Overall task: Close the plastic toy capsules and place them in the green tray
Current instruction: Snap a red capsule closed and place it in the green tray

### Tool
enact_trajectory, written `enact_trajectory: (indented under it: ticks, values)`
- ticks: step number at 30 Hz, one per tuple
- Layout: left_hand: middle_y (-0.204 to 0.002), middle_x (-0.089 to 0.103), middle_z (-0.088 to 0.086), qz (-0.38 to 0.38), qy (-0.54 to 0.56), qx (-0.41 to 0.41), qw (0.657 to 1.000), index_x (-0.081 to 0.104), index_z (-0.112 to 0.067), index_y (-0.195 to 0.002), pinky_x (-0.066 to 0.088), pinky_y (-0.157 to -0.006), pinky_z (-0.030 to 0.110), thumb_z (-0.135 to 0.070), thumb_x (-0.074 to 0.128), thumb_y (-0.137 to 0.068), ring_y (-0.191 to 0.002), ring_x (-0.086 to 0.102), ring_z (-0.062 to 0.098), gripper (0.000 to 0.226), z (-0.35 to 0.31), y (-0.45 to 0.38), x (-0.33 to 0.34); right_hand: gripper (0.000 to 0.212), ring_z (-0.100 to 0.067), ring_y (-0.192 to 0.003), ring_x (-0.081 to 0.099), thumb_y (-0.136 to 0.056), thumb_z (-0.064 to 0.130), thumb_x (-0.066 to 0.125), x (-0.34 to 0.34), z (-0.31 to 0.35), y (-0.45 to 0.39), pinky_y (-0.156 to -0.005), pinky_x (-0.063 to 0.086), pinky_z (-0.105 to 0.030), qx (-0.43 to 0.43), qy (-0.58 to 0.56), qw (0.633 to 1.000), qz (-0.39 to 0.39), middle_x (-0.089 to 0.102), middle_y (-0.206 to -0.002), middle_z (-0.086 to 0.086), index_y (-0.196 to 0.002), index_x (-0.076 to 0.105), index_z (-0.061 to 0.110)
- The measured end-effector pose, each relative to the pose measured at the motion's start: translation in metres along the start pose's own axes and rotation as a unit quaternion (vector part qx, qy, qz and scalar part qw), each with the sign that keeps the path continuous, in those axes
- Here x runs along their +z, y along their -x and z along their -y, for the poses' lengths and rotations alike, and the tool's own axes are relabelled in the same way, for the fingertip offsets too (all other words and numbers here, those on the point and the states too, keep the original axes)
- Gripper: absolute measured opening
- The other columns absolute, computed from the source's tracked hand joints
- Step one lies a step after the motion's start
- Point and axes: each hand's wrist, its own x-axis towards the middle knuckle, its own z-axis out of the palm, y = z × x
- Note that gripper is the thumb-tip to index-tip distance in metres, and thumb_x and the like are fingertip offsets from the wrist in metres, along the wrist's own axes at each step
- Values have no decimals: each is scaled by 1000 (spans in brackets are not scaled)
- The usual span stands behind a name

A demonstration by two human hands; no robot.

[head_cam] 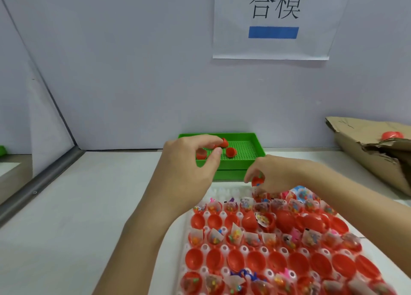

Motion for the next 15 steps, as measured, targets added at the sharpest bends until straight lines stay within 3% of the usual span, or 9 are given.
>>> enact_trajectory:
  ticks: [4,9,12,15]
  values:
    - [-92,66,-30,0,-6,6,1000,74,-33,-106,44,-78,2,-27,64,-93,-91,61,-10,18,1,0,1,43,-3,-94,58,-87,27,69,-2,2,0,-93,50,-24,-14,-15,1000,2,67,-123,11,-129,62,29]
    - [-92,65,-31,7,-10,9,1000,74,-31,-108,44,-78,1,-26,63,-93,-93,60,-12,19,0,0,6,45,-7,-96,55,-84,20,67,1,6,5,-84,49,-25,-24,3,999,23,61,-129,8,-127,62,34]
    - [-90,62,-35,13,-13,11,1000,74,-32,-108,42,-75,-1,-26,64,-92,-93,58,-16,19,0,1,8,40,-15,-113,58,-88,20,69,2,8,6,-96,50,-31,-20,16,1000,12,58,-134,5,-127,63,28]
    - [-92,63,-35,16,-12,10,1000,74,-32,-107,43,-74,-1,-27,64,-92,-91,58,-17,19,1,1,10,34,-15,-109,59,-90,17,67,2,9,6,-94,52,-29,-17,27,999,5,61,-133,3,-123,67,22]
